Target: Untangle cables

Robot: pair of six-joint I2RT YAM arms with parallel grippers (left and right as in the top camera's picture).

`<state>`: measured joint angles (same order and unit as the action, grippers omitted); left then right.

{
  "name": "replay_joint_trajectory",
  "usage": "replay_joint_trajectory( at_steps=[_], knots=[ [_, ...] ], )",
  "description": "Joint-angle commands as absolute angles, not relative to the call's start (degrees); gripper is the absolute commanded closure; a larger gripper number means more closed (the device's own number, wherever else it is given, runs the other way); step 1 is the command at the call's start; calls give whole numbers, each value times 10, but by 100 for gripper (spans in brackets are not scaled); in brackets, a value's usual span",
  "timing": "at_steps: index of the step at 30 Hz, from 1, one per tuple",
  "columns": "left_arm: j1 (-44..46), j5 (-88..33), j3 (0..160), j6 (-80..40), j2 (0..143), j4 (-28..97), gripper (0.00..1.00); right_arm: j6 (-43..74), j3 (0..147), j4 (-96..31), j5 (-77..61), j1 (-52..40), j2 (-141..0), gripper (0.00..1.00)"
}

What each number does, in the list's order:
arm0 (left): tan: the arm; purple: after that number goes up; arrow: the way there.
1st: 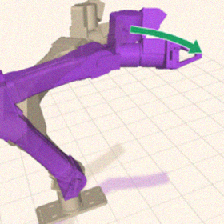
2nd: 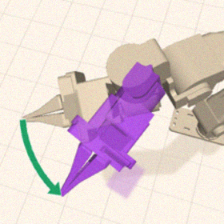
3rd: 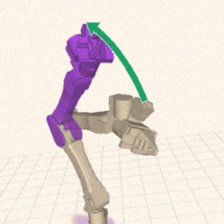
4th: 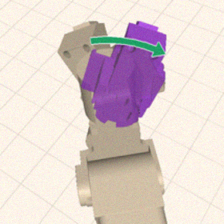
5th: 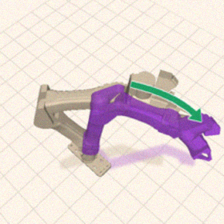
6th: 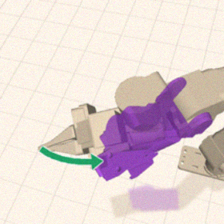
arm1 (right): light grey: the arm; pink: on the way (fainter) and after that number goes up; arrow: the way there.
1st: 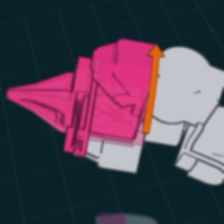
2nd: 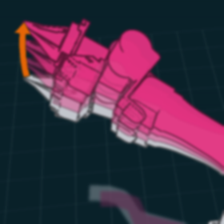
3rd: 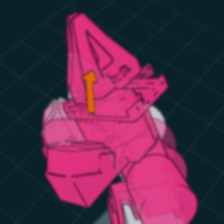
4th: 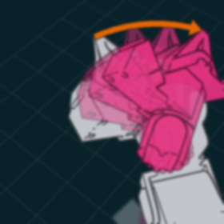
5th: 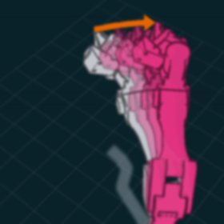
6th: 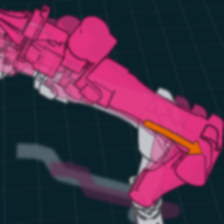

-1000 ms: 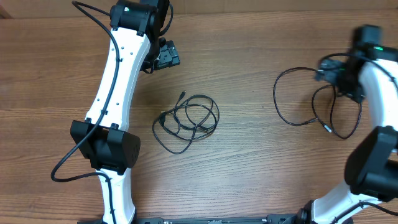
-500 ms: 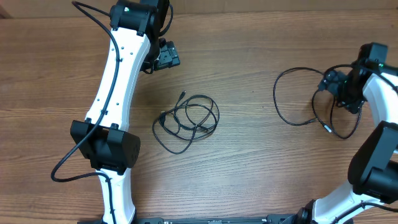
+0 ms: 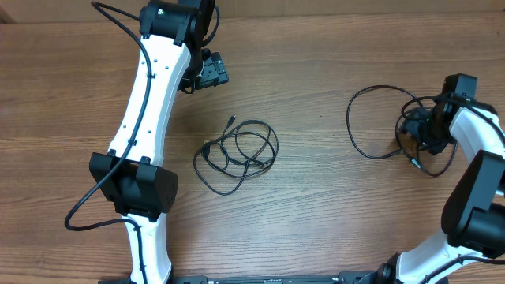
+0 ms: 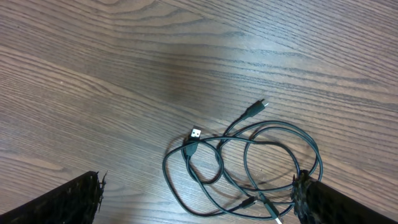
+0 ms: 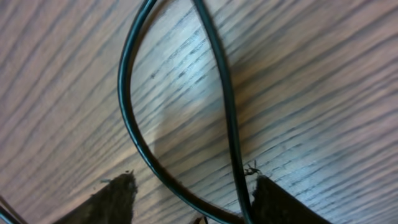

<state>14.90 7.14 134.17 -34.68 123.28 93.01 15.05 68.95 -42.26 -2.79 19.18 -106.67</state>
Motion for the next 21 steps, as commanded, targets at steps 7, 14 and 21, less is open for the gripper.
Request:
replay_joint_trajectory(
  at_steps=[7, 14, 21],
  knots=[
    [150, 75, 1338, -343, 1235, 925, 1, 152, 686, -392, -35, 130, -1067, 43],
    [150, 75, 1338, -342, 1235, 928, 0, 169, 686, -380, 17, 122, -1067, 44],
    [150, 75, 1338, -343, 1235, 924, 0, 170, 686, -380, 24, 120, -1068, 39]
  ],
)
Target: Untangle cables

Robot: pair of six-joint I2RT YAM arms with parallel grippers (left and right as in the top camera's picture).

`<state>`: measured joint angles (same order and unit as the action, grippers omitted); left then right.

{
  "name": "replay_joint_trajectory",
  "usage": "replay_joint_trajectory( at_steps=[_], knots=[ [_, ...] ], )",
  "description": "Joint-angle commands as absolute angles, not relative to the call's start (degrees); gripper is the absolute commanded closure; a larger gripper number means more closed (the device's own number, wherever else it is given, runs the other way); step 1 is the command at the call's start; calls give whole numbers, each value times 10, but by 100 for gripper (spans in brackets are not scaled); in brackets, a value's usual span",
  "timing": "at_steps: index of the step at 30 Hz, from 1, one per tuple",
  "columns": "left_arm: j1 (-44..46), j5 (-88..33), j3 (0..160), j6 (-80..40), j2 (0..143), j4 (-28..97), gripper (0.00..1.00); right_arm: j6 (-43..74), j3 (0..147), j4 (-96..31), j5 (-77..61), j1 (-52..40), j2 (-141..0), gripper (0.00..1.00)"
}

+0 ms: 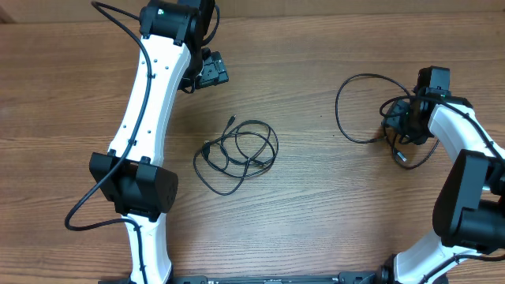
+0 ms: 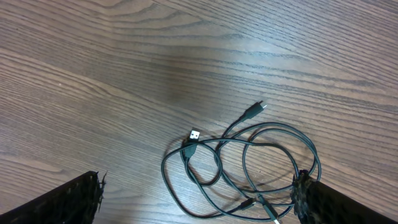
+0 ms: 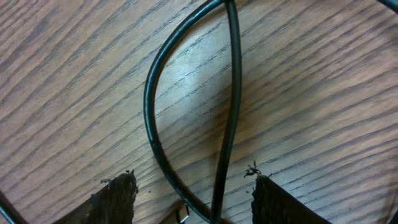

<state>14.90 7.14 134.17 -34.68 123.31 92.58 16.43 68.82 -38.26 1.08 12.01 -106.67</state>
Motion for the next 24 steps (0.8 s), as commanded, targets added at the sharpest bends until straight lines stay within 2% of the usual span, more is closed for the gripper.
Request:
replay_joint_trajectory(
  at_steps=[1, 14, 16, 19, 21, 24],
  knots=[
    [150, 75, 1338, -343, 1235, 924, 0, 170, 686, -380, 22, 119, -1070, 40],
    [150, 75, 1338, -343, 1235, 925, 0, 169, 686, -368, -17, 117, -1152, 35],
    [150, 75, 1338, -343, 1235, 925, 1, 169, 686, -366, -9, 117, -1152, 43],
    [150, 75, 1338, -343, 1235, 925, 0, 169, 686, -367, 6, 117, -1152, 67],
    [150, 75, 1338, -343, 1235, 925, 0, 169, 686, -369, 15, 117, -1152, 78],
    [150, 75, 1338, -343, 1235, 924, 1, 163, 686, -373, 21, 116, -1152, 80]
  ],
)
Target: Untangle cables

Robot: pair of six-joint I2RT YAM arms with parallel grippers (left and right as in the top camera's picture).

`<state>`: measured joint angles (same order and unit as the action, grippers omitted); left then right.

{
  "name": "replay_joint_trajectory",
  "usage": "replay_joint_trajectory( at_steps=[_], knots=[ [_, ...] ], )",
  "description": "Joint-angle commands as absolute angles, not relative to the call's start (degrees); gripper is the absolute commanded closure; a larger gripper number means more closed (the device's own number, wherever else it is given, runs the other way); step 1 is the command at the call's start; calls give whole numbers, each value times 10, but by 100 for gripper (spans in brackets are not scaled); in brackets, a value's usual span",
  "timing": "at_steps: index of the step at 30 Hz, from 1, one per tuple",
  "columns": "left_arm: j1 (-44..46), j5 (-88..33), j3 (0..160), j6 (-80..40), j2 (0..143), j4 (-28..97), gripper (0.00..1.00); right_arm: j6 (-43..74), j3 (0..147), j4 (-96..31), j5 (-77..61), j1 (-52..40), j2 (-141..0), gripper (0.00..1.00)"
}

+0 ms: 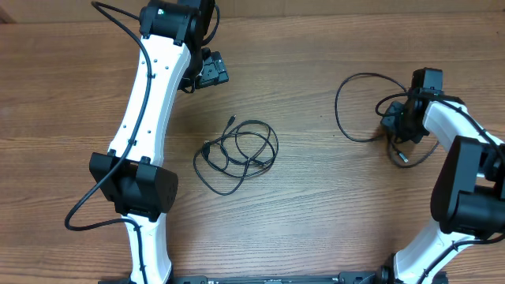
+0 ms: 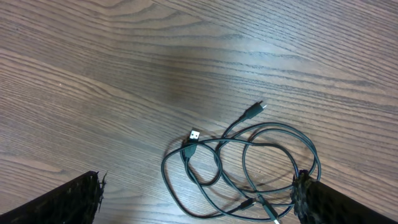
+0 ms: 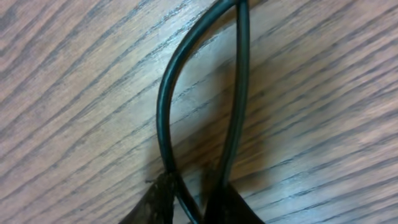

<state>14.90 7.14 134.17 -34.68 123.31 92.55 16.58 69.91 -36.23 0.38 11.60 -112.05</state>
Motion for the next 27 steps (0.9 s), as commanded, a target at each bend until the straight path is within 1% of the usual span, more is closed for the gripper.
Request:
replay_joint_trajectory(
  at_steps=[1, 2, 4, 5, 12, 21, 27],
  knots=[
    [150, 75, 1338, -343, 1235, 924, 0, 163, 686, -376, 23, 116, -1152, 83],
    [150, 75, 1338, -343, 1235, 924, 0, 163, 686, -378, 25, 115, -1152, 88],
    [150, 75, 1338, -343, 1235, 923, 0, 163, 686, -383, 25, 113, -1152, 95],
    [150, 75, 1338, -343, 1235, 923, 1, 163, 687, -387, 25, 112, -1152, 96],
    [150, 75, 1338, -343, 1235, 923, 0, 166, 717, -429, 25, 113, -1152, 96],
    [150, 75, 1338, -343, 1235, 923, 0, 185, 814, -518, 9, 113, -1117, 96],
    [150, 75, 1338, -343, 1235, 920, 1, 185, 860, -548, -69, 113, -1066, 96]
  ],
)
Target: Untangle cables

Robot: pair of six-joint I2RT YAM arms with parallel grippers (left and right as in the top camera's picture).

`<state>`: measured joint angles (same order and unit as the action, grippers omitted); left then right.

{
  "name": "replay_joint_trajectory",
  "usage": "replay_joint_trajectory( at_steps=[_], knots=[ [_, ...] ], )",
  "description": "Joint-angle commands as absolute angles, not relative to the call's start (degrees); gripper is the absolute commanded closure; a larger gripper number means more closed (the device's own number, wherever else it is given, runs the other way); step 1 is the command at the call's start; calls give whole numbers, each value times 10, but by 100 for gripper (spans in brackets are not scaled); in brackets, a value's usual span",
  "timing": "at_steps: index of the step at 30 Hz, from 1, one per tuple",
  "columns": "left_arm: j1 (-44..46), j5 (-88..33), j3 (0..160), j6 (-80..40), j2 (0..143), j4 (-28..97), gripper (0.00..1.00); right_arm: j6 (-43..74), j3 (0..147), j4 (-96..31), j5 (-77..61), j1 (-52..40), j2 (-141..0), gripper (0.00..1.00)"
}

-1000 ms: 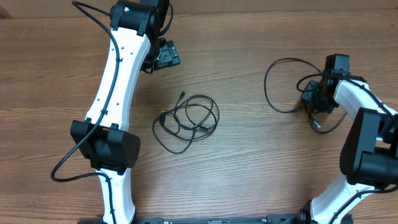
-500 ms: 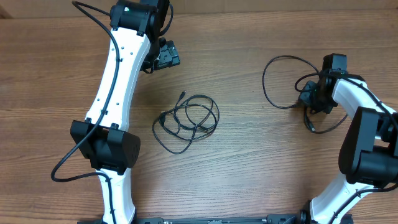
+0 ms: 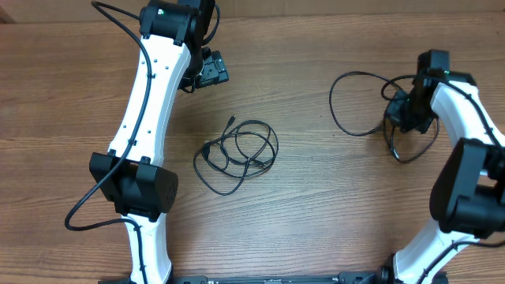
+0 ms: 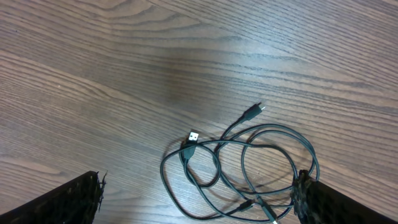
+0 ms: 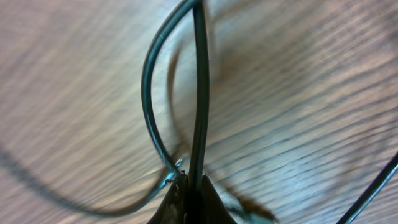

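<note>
A black cable (image 3: 347,106) loops over the right side of the table, its strands running up from the pinched fingers in the right wrist view (image 5: 199,93). My right gripper (image 3: 406,110) is shut on this cable (image 5: 189,186), lifted off the wood. A second, thinner dark cable (image 3: 237,154) lies coiled in a tangle at the table's middle, with its USB plug (image 4: 194,135) and small connector (image 4: 255,111) showing in the left wrist view. My left gripper (image 3: 207,72) hangs open above and behind that coil (image 4: 249,168), holding nothing.
The wooden table (image 3: 316,221) carries only the two cables. The left arm's white links (image 3: 150,95) stretch up the left side, and the right arm (image 3: 469,158) runs along the right edge.
My right gripper, then shut on the black cable low on the table, has risen and shifted away from me with it. The cable's loop has been dragged along. The left arm is unmoved.
My right gripper stood open around two strands of the black cable at the right. It then sat a little farther back, still open. Afterwards it was shut on the strands, and now it holds them lifted. The left gripper and middle coil stayed put.
</note>
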<state>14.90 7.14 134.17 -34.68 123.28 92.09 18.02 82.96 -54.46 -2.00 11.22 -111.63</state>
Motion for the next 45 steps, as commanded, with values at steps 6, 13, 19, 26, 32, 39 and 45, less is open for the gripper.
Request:
replay_joint_trajectory(
  at_steps=[6, 13, 19, 26, 32, 39, 45],
  knots=[
    [150, 75, 1338, -343, 1235, 919, 0, 233, 864, -550, -117, 113, -1042, 96],
    [150, 75, 1338, -343, 1235, 919, 0, 313, 863, -529, -161, 112, -1042, 96],
    [150, 74, 1338, -343, 1235, 914, 0, 411, 863, -514, -163, 110, -1042, 96],
    [150, 75, 1338, -343, 1235, 912, 1, 422, 862, -462, -164, 70, -1044, 96],
    [150, 75, 1338, -343, 1235, 913, 0, 422, 861, -442, -95, 20, -1063, 96],
    [150, 75, 1338, -343, 1235, 914, 0, 411, 856, -440, -45, -18, -1091, 70],
    [150, 74, 1338, -343, 1235, 915, 0, 360, 856, -452, -45, -27, -1110, 26]
  ],
)
